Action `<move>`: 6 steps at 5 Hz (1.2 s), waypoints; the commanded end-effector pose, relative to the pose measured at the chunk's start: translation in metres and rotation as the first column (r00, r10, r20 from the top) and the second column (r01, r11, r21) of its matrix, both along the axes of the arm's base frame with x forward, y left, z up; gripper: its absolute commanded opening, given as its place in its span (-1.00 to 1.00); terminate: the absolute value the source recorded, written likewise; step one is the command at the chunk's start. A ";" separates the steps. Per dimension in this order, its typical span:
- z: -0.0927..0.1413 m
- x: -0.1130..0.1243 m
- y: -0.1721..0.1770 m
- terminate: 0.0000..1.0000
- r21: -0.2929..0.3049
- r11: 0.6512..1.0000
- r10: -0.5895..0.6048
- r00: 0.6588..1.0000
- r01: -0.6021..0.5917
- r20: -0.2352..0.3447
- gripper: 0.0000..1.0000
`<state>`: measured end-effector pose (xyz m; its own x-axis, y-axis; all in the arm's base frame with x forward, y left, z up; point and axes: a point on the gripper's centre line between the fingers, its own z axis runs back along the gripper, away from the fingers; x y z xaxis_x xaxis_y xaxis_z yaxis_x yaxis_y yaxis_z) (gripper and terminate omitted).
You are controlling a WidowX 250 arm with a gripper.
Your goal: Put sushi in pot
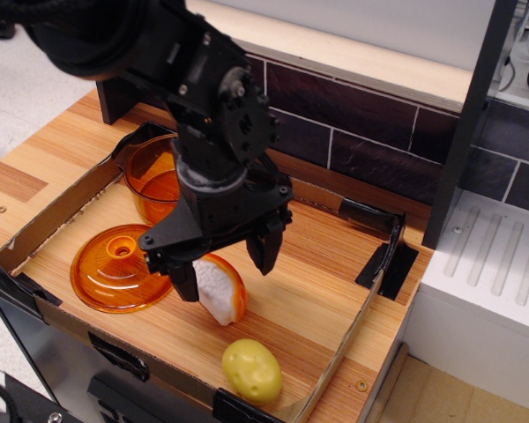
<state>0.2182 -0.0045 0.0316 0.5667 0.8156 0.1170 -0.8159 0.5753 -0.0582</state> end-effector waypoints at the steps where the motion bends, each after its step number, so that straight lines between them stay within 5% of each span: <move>1: -0.009 0.002 -0.007 -1.00 0.014 1.000 0.019 1.000 -0.019 -0.006 1.00; 3: -0.020 0.002 -0.005 -1.00 0.035 0.999 0.017 1.000 -0.017 -0.015 1.00; 4: -0.020 0.001 -0.007 -1.00 0.036 0.999 0.001 1.000 0.000 -0.024 -1.00; 6: -0.007 0.009 -0.006 -1.00 0.024 1.000 0.002 1.000 -0.003 0.018 -1.00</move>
<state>0.2195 -0.0076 0.0156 0.5636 0.8183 0.1128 -0.8226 0.5685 -0.0140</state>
